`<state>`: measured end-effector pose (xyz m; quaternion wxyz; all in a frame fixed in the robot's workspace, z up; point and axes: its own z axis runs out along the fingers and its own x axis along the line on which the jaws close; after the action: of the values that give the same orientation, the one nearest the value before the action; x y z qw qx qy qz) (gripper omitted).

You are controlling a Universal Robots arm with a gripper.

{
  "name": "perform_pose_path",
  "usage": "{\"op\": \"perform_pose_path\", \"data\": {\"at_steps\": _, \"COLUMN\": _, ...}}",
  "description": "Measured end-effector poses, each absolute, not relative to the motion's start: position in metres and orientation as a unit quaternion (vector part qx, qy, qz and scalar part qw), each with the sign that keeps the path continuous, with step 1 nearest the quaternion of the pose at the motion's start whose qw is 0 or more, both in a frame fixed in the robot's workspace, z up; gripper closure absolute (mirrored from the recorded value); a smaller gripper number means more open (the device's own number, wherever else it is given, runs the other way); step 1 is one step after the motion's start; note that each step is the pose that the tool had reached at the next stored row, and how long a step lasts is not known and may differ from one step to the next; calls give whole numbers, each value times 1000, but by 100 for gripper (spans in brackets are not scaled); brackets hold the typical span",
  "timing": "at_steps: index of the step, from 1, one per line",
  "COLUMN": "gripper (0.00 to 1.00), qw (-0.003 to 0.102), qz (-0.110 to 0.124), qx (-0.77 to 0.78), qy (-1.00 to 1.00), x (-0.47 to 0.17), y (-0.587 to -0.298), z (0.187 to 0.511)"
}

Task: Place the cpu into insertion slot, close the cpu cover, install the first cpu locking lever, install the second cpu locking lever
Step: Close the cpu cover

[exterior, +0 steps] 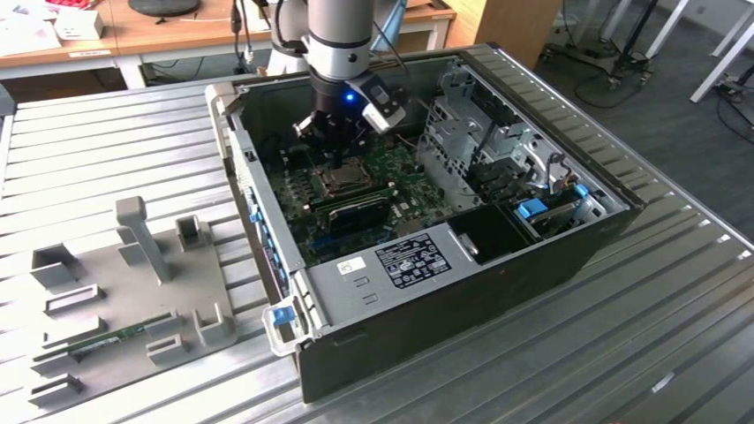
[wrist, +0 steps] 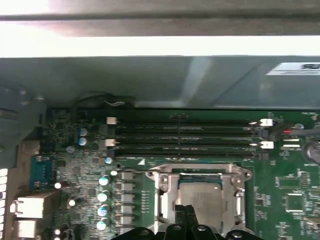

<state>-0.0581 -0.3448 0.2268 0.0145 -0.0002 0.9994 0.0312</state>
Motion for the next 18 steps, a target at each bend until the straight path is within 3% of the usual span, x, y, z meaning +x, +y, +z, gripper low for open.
{"op": "perform_pose_path", "data": {"at_steps": 18, "gripper": 90, "qw": 14, "qz": 31, "qx": 0, "qy": 999, "x": -41, "y": -345, "z": 227}}
